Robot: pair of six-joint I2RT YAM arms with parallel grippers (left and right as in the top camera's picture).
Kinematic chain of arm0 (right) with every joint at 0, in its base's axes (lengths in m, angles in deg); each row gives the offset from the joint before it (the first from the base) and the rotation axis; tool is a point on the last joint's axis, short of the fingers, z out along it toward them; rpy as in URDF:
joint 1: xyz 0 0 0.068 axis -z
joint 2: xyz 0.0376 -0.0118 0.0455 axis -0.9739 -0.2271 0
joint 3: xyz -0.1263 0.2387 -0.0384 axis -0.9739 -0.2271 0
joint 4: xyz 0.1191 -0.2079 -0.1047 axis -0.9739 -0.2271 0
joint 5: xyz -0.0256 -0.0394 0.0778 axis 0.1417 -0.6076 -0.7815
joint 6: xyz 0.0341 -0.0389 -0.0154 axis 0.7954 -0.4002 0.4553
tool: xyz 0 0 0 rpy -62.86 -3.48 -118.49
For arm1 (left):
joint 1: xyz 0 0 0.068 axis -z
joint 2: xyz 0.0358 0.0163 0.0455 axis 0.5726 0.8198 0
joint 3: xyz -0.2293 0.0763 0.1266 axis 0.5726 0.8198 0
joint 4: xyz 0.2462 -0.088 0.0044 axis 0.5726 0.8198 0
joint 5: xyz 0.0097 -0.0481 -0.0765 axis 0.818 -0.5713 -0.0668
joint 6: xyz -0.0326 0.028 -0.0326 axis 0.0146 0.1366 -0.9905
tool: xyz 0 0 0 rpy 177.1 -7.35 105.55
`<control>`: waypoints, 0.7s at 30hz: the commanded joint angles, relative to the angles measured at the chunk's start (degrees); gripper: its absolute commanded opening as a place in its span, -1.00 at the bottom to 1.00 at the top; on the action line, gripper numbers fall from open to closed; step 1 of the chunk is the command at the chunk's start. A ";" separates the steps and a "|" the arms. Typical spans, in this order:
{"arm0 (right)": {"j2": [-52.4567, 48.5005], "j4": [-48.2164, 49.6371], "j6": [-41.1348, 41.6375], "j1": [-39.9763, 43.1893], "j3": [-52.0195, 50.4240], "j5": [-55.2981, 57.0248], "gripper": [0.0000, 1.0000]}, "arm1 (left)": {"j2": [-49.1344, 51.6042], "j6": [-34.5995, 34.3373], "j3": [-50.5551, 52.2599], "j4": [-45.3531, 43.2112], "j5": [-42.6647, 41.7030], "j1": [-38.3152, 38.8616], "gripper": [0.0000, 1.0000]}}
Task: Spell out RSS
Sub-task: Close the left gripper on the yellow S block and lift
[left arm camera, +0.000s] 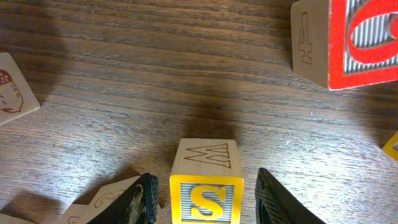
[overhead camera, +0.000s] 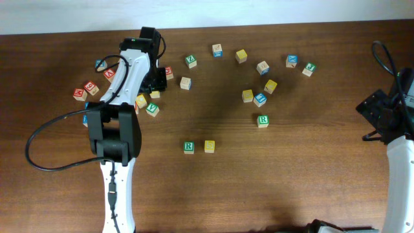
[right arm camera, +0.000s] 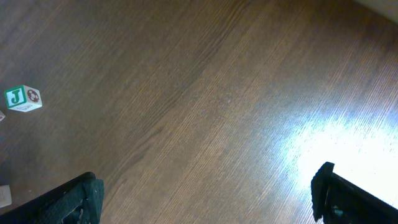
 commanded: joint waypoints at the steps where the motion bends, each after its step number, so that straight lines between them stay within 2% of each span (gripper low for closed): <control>1: -0.17 0.02 0.02 0.24 0.72 0.48 0.96 | 1.33 -0.13 -1.03 0.15 -0.42 -0.04 -0.12; 3: -0.17 0.02 0.02 0.24 0.72 0.48 0.97 | 1.33 -0.13 -1.03 0.13 -2.49 -0.04 -0.06; 21: -0.15 0.02 0.02 0.24 0.72 0.48 0.97 | 1.44 -0.11 -0.70 0.20 -2.64 -1.86 -0.22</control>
